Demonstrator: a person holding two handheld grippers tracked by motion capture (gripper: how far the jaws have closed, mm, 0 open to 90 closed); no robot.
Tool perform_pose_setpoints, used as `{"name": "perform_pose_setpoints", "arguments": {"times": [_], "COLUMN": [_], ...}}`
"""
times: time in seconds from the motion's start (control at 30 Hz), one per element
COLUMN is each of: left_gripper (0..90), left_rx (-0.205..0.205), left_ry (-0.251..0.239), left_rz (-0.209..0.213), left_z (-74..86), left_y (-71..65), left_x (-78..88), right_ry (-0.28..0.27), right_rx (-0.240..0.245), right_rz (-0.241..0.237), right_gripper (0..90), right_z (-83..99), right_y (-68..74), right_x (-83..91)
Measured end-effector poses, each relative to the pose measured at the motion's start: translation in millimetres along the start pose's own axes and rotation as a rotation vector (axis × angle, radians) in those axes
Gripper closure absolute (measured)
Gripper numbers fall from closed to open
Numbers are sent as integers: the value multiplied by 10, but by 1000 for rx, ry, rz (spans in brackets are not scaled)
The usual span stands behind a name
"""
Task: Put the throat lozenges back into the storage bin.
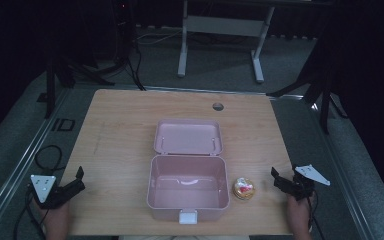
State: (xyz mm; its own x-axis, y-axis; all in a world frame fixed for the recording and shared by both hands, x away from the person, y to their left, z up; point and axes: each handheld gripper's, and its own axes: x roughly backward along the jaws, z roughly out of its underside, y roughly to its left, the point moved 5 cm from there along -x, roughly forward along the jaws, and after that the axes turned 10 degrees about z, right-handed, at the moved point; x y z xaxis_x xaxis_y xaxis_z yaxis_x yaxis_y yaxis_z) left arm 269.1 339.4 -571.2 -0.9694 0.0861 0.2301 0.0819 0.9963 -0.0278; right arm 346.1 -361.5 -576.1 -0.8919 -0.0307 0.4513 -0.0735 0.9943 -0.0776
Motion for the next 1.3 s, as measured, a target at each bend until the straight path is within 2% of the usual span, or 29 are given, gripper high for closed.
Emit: {"name": "perform_pose_setpoints", "arguments": {"times": [0.03,0.13,0.2,0.27,0.3,0.37,0.47,0.5,0.53,0.57,0.6,0.7,0.8,0.87,0.9,0.93,0.97,1.0,1.03,1.2,1.3], "left_gripper": [3,3,3,3,3,3,3,3,3,3,3,3,3,3,3,3,3,3,3,3,3], "left_rx": [3,-2,-4,-3,-3,-1,1,0,0,0,1,1,2,3,2,2,2,2,2,-2,-1], "left_ry": [-2,-12,-11,-14,-13,-14,-14,-17,-17,-22,-24,-22,-23,-26,-23,-23,-24,-23,-22,-22,-21], "left_rz": [2,5,6,10,16,20,17,16,16,15,16,18,17,18,17,17,17,16,17,16,16], "left_z": [-1,-9,-8,-10,-8,-8,-7,-10,-10,-13,-14,-13,-13,-15,-14,-14,-14,-13,-13,-13,-13], "left_y": [1,-2,-5,-7,-9,-7,-2,-2,-2,-3,-4,-3,-3,-3,-2,-2,-2,-2,-2,-5,-4], "left_x": [0,7,6,7,5,6,9,11,11,13,14,12,13,16,15,15,15,15,13,16,15], "right_ry": [7,59,103,122,146,154,200,224,224,243,290,313,333,367,372,372,387,416,422,513,596], "right_rx": [6,7,-4,-1,5,22,60,87,87,119,184,257,355,412,433,433,461,521,550,765,853], "right_rz": [-6,-65,-135,-154,-211,-246,-358,-393,-393,-425,-482,-543,-565,-589,-592,-592,-597,-606,-603,-577,-567], "right_gripper": [130,130,130,130,130,130,130,130,130,131,132,134,139,139,143,143,145,145,145,145,145], "right_z": [2,10,12,12,1,-5,-2,1,1,4,7,-13,-30,-31,-35,-35,-39,-51,-58,-93,-129], "right_y": [4,9,8,1,-3,2,31,47,47,66,98,121,136,144,144,144,145,156,158,162,160], "right_x": [-8,-47,-82,-94,-101,-99,-98,-95,-95,-92,-83,-50,-17,11,18,18,32,69,79,161,198]}}
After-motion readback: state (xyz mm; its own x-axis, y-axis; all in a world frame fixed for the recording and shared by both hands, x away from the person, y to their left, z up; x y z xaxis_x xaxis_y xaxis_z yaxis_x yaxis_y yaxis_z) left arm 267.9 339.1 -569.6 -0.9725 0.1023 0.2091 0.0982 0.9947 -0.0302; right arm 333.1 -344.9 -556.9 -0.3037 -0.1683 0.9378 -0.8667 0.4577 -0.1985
